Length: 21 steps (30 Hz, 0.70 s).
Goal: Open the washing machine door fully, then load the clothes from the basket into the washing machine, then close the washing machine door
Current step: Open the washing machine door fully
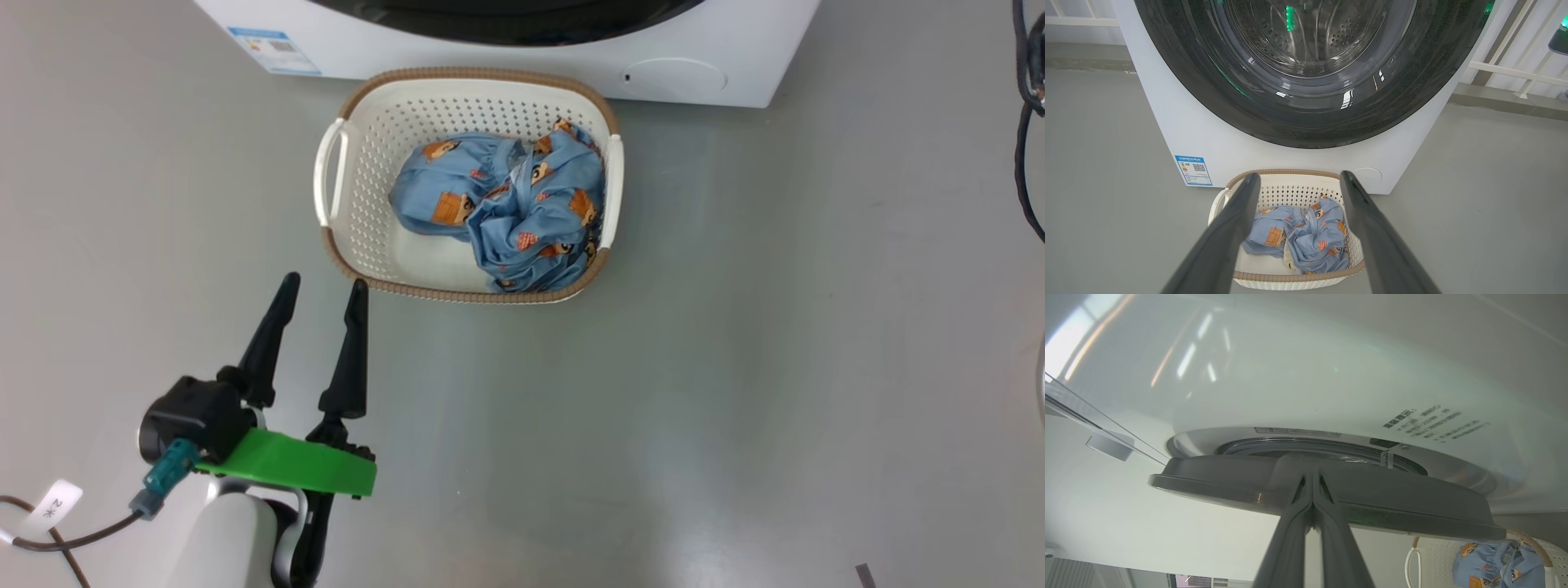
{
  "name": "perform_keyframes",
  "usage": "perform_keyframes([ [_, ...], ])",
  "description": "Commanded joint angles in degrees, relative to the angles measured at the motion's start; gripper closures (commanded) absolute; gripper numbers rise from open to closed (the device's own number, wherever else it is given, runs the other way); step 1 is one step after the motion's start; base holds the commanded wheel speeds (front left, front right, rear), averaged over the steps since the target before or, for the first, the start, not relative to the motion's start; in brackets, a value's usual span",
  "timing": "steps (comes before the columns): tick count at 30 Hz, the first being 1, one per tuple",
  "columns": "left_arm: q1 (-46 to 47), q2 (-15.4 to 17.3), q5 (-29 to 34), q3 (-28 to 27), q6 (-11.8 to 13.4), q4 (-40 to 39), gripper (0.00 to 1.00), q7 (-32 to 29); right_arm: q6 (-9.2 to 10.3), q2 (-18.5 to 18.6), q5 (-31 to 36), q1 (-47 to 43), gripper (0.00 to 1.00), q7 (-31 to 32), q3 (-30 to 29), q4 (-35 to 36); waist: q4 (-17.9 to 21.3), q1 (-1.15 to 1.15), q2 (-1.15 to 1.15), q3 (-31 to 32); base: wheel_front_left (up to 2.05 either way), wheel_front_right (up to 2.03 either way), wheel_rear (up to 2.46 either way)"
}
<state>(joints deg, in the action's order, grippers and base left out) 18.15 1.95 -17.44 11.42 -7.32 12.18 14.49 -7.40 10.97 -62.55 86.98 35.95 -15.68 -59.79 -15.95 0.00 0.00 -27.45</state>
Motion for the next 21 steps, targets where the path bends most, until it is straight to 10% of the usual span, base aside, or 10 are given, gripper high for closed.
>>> perform_keyframes([
  [1,0.91,1.17,-0.65,-1.39,-0.16,-1.59,0.0,0.51,-0.09,-1.96,1.46,2.9,1.0,-0.31,-0.08,0.91,-0.96,0.0,0.0,-0.91,0.0,0.0,0.0],
  [21,2.48,0.95,-2.03,-0.33,-0.16,-2.32,0.0,0.51,-0.09,-2.47,7.4,7.99,1.0,-3.67,-3.53,-1.78,-3.29,0.0,0.0,-4.8,0.0,0.0,0.0],
])
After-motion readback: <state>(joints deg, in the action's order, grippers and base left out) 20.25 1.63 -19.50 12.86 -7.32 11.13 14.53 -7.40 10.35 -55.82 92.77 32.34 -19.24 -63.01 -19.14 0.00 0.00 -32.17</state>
